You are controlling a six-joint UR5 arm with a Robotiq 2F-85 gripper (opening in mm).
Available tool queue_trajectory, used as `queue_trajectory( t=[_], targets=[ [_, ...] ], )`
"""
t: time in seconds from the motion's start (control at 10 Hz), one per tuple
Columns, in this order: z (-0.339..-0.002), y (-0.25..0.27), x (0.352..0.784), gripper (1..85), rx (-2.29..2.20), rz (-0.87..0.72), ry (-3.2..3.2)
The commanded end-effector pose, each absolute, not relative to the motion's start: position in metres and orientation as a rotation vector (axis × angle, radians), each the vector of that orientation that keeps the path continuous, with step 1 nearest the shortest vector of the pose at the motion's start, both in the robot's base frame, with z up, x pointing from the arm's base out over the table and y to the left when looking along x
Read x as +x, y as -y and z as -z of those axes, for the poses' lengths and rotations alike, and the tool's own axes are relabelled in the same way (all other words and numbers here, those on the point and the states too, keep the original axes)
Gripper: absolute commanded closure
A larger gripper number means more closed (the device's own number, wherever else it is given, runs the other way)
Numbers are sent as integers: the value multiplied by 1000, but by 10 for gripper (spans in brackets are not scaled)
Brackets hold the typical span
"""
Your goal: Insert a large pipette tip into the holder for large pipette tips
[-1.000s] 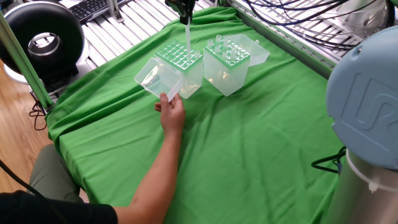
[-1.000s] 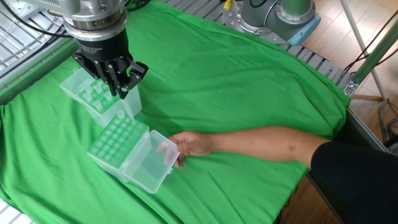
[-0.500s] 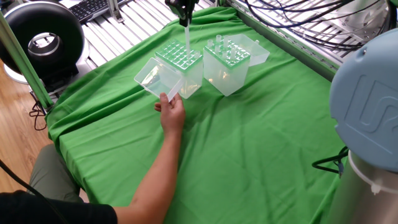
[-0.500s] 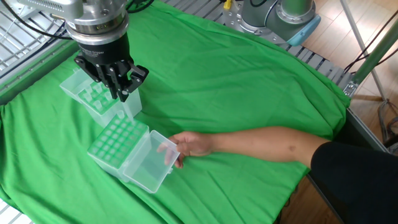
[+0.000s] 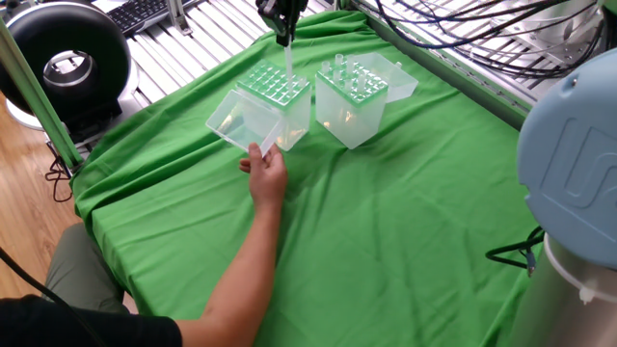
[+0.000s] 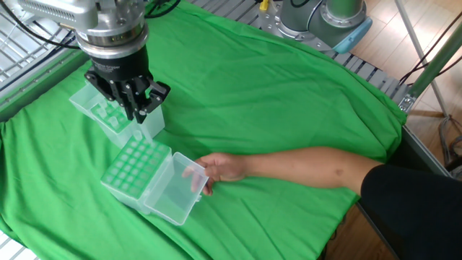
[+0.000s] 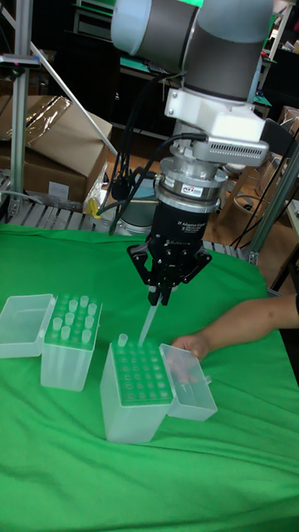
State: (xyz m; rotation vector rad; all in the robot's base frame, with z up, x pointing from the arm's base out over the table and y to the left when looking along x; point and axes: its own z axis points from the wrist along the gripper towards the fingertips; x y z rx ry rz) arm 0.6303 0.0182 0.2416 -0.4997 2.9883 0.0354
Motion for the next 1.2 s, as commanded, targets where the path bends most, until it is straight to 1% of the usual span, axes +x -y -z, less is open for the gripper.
queue_trajectory(
  t=[0.0,0.1,0.3,0.8,1.0,1.1],
  targets=[
    [-232,-21,627,660,-559,-69,-2990],
    [-231,-21,625,597,-585,-69,-2995],
    [-230,-20,625,560,-596,-68,-2992],
    [-228,-17,626,570,-568,-52,-2994],
    [-225,-9,630,600,-554,-35,-2979],
    [-223,-1,633,600,-559,-42,-2964]
  ],
)
